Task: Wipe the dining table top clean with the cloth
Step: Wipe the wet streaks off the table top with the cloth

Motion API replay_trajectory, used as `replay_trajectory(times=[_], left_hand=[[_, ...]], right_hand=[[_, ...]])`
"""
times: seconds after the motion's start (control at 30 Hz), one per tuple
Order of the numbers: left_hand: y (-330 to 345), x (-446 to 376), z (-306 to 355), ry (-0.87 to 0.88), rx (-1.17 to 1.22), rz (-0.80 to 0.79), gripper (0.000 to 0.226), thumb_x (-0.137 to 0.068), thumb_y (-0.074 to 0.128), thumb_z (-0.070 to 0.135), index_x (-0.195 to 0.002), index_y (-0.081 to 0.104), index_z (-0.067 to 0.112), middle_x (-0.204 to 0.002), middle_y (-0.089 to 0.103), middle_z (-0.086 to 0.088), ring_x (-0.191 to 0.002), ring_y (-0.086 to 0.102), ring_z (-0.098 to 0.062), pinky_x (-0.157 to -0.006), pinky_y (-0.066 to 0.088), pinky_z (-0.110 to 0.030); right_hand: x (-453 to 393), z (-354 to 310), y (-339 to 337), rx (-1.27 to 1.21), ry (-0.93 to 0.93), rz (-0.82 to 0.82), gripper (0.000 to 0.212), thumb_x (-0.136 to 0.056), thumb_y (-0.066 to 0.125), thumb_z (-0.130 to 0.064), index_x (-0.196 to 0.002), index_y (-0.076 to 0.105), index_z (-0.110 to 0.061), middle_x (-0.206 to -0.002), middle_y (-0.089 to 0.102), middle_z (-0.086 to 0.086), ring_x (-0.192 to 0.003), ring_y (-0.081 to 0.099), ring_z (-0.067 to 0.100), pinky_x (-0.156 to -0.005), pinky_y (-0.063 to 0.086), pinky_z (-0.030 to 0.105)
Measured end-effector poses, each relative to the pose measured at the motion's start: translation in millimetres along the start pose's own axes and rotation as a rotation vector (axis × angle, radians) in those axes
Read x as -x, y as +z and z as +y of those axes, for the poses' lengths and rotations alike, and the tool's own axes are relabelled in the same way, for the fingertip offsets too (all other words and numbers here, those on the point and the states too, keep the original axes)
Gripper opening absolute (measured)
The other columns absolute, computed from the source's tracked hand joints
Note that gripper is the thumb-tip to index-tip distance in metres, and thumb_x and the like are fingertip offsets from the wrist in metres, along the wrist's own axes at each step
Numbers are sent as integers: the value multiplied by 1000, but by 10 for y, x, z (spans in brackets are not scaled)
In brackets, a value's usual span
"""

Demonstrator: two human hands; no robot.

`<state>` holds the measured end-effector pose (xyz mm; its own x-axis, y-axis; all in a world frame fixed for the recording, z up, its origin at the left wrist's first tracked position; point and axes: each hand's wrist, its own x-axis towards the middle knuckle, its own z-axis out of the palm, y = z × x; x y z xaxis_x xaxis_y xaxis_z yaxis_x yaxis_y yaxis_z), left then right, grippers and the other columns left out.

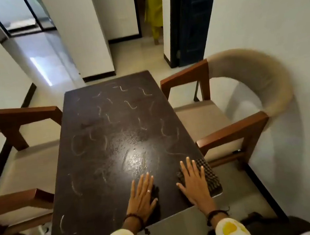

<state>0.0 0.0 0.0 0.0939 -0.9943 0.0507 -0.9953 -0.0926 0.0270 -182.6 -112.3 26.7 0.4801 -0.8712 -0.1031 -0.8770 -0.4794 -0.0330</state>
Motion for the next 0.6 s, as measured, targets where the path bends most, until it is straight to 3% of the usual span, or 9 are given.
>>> replay_trajectory(times=[0.17,0.27,0.3,0.37,0.43,0.53,0.6], left_hand=[[158,-41,-56,-2,142,-183,83,-79,34,51,-146,-2,17,-155,-8,-2,-141,-4,-19,-109,0,-41],[185,2,-59,-23,201,-284,78,-81,35,50,-147,6,20,-146,34,-7,-131,27,-23,-108,2,-37],[195,-5,-61,-24,216,-308,74,-81,35,50,-146,15,20,-140,43,-8,-127,33,-22,-107,5,-38],[190,-24,-68,-27,238,-337,67,-81,35,51,-139,31,18,-134,50,-9,-122,44,-23,-104,15,-41],[183,-66,-111,-11,261,-327,67,-81,35,51,-140,29,19,-133,51,-7,-120,47,-23,-99,21,-42],[160,-230,-252,7,293,-265,72,-84,35,49,-146,10,22,-138,46,-6,-123,36,-18,-99,18,-42],[177,-366,-386,-27,302,-218,69,-85,34,47,-146,9,23,-141,42,-6,-125,32,-18,-100,16,-43]], right_hand=[[8,-36,191,-115,204,-210,82,-50,88,-33,-122,60,-5,-119,61,29,-106,61,45,-81,50,59],[-86,-65,205,-47,245,-231,78,-50,89,-14,-120,60,0,-114,62,33,-99,64,46,-75,52,58],[-115,-69,157,-10,253,-229,75,-56,86,-7,-124,55,2,-117,58,35,-102,62,48,-77,51,59],[-145,-74,38,2,248,-259,68,-83,63,0,-142,29,1,-139,37,36,-125,44,48,-97,42,57],[-201,-65,-69,-13,243,-308,63,-95,44,-7,-148,11,-5,-151,19,28,-137,29,41,-108,33,48],[-370,-66,-302,-81,251,-248,53,-95,39,-10,-145,20,-7,-143,38,21,-123,48,33,-99,42,38],[-558,-161,-464,-147,207,-206,50,-94,40,-9,-142,29,-7,-136,47,16,-116,53,32,-96,43,37]])
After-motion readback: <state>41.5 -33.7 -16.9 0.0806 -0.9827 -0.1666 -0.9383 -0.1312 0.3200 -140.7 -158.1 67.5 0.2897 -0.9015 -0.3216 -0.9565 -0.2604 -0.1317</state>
